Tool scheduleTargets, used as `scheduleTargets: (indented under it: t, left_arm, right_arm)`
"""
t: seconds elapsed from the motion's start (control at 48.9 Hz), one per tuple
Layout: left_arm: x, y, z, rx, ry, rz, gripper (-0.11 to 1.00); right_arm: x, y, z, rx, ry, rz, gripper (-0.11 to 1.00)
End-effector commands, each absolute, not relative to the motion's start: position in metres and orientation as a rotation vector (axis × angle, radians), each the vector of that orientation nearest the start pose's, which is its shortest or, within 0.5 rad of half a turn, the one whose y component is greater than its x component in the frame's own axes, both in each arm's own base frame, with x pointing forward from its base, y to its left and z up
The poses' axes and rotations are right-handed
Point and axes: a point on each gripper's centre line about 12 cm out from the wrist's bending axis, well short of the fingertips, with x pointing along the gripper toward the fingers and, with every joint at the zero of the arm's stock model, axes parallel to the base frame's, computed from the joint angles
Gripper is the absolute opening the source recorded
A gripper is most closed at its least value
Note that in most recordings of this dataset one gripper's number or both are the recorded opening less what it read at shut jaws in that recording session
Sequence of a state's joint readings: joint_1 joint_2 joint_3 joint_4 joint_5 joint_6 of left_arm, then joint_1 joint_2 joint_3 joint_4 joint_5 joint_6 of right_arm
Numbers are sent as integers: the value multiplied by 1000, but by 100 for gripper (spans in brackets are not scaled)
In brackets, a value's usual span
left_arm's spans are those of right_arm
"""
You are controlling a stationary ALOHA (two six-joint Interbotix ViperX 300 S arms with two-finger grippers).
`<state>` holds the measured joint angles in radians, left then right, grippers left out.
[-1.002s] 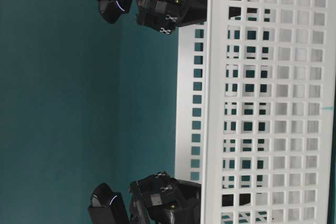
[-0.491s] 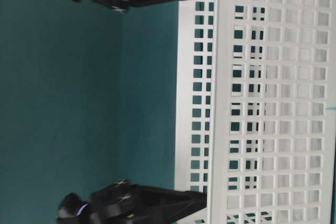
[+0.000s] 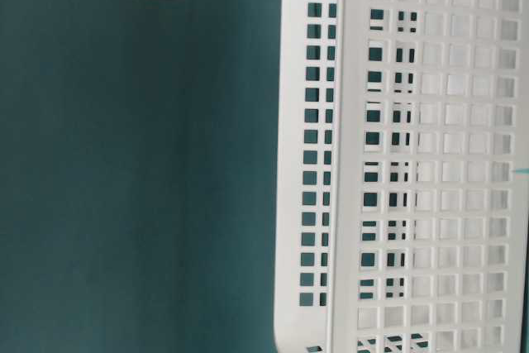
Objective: Lift the white basket with both hands.
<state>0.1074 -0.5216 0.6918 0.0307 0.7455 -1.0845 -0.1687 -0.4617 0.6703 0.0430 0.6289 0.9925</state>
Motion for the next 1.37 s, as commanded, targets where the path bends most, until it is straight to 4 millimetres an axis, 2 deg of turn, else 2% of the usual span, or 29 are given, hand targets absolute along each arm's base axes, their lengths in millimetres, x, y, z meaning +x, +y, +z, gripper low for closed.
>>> scheduleTargets:
  t: [0.0,0.307,0.409,0.552,0.757,0.982,1.227,1.35]
  left_arm:
    - [262,30,292,-986,688,524,92]
    - [222,22,349,-858,423,311,92]
    - [207,16,371,-775,302,217,92]
    - [195,12,389,-661,215,144,91]
    - [188,5,396,-479,193,82,91]
    - [182,-2,400,-299,181,24,91]
    - [161,-2,409,-230,115,7,91]
    - [153,-1,407,-230,101,6,91]
  right_arm:
    - [297,-45,292,971,586,-464,96]
    - [297,-35,334,728,365,-260,95]
    - [292,-31,348,627,293,-201,95]
    - [281,-25,363,504,187,-137,95]
    - [260,-19,385,408,41,-83,95]
    - [227,-10,401,294,-14,-40,95]
    - [188,-5,408,158,-51,-23,95]
    - [177,-5,406,152,-68,-20,95]
